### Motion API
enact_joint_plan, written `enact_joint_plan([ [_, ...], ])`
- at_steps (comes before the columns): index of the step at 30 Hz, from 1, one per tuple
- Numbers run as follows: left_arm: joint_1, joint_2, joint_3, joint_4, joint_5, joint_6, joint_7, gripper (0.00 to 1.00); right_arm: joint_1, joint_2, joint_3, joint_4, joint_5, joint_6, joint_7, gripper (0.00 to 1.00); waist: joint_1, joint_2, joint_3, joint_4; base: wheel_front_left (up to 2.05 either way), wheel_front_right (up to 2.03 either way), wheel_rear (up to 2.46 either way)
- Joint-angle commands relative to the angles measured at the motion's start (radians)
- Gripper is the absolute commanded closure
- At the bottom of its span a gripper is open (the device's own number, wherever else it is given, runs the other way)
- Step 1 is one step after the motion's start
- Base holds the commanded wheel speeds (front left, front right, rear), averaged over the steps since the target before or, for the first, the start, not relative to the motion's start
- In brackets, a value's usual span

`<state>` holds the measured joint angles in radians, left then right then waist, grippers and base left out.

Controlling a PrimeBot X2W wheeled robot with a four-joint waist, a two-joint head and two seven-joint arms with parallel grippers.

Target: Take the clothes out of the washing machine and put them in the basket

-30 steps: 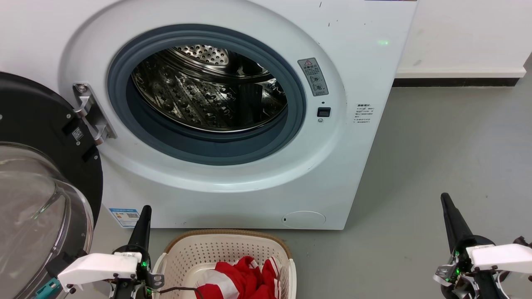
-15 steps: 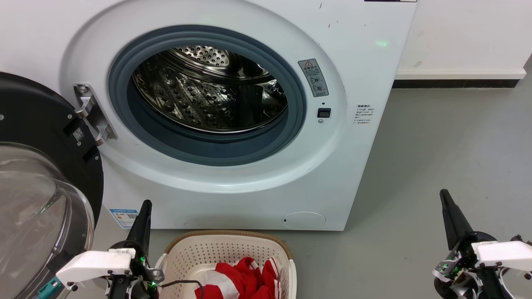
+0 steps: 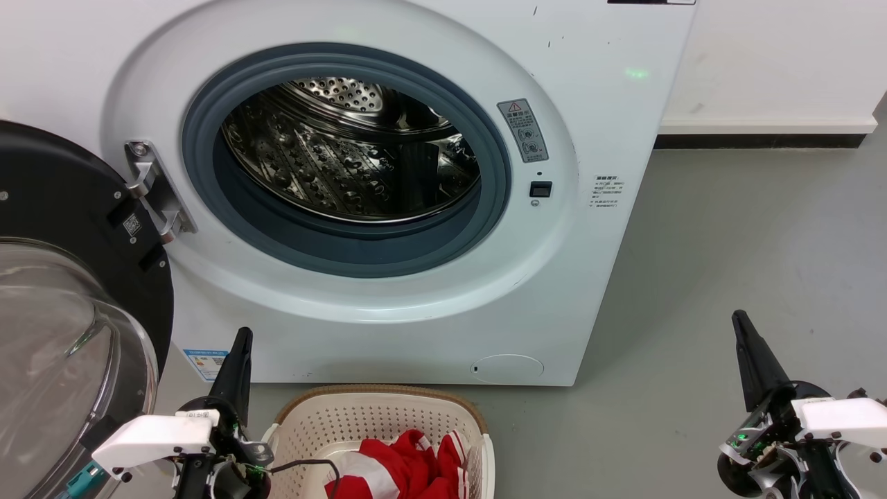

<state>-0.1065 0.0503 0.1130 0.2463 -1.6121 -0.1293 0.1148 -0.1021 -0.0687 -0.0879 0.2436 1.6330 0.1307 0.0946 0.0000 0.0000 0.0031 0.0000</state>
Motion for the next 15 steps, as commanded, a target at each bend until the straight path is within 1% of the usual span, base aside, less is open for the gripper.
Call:
enact_joint_plan([
  [1, -0.006, 0.0, 0.003, 0.001, -0.001, -0.005, 0.003, 1.0, -0.01, 0.001, -0.002, 0.002, 0.0, 0.0, 0.003, 1.0, 0.0, 0.0, 0.0, 0.0, 0.0, 0.0, 0.0],
  [15, -0.006, 0.0, 0.003, 0.0, -0.001, -0.005, 0.003, 1.0, -0.01, 0.004, -0.006, 0.002, -0.005, 0.0, 0.006, 1.0, 0.0, 0.0, 0.0, 0.0, 0.0, 0.0, 0.0],
])
